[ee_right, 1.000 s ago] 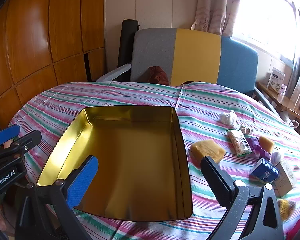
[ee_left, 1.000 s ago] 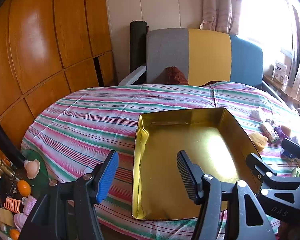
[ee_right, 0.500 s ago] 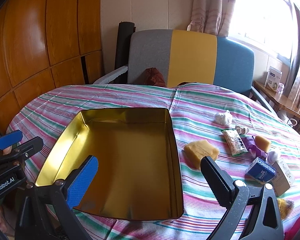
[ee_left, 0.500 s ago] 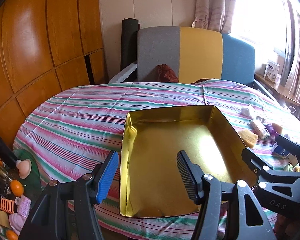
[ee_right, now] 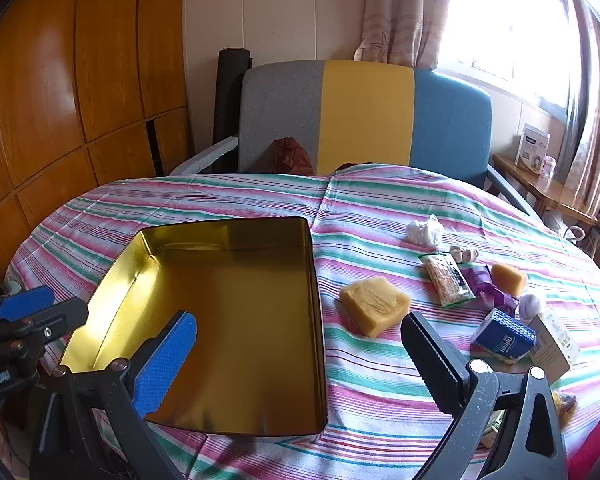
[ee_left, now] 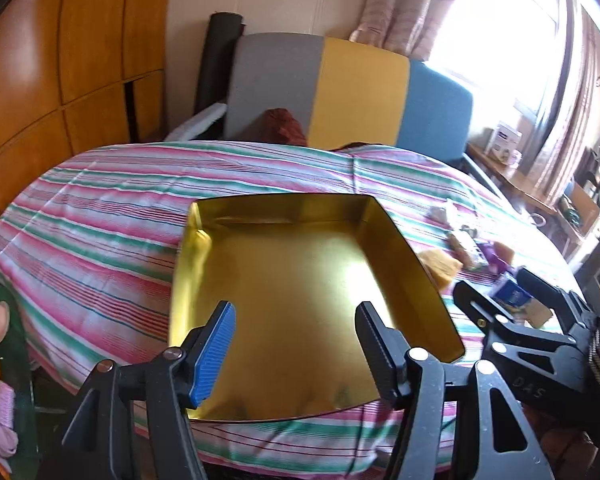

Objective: Organize objects
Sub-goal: 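Move both tools from the gold tray toward the yellow sponge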

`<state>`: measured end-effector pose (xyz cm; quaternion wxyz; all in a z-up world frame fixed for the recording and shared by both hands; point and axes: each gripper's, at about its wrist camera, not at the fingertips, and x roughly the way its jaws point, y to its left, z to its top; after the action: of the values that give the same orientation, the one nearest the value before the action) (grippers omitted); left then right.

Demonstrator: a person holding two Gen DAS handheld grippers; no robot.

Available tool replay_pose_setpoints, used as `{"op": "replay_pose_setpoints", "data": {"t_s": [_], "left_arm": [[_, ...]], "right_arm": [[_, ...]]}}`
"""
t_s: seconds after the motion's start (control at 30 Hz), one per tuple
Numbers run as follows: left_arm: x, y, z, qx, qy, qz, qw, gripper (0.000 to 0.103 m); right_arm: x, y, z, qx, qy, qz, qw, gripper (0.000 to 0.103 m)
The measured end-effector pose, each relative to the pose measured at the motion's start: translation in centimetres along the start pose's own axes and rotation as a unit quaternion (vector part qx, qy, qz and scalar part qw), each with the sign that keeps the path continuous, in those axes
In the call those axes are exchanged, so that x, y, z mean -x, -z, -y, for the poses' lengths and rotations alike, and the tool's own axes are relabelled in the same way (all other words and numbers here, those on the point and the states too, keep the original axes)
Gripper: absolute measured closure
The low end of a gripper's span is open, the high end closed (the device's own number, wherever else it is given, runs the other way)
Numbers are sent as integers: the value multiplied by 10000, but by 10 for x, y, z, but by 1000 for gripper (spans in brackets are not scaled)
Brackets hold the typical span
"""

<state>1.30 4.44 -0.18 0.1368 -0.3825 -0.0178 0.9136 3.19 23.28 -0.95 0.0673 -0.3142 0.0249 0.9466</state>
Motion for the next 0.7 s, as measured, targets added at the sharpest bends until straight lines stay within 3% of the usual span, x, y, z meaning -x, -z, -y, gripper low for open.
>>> {"op": "replay_pose_setpoints", "data": {"t_s": [0.43,0.63,0.7], "left_arm": [[-9,-2,28,-821,-401,109,9958,40],[-18,-1,36,-995,-228,-125,9947,40],[-22,-1,37,-966,-118,-235,9950,35]], "right_arm": [[4,2,57,-504,384,-85,9980,0],[12,2,90,-638,618,-68,9960,0],[14,3,103,-713,683,-76,9951,0]]}}
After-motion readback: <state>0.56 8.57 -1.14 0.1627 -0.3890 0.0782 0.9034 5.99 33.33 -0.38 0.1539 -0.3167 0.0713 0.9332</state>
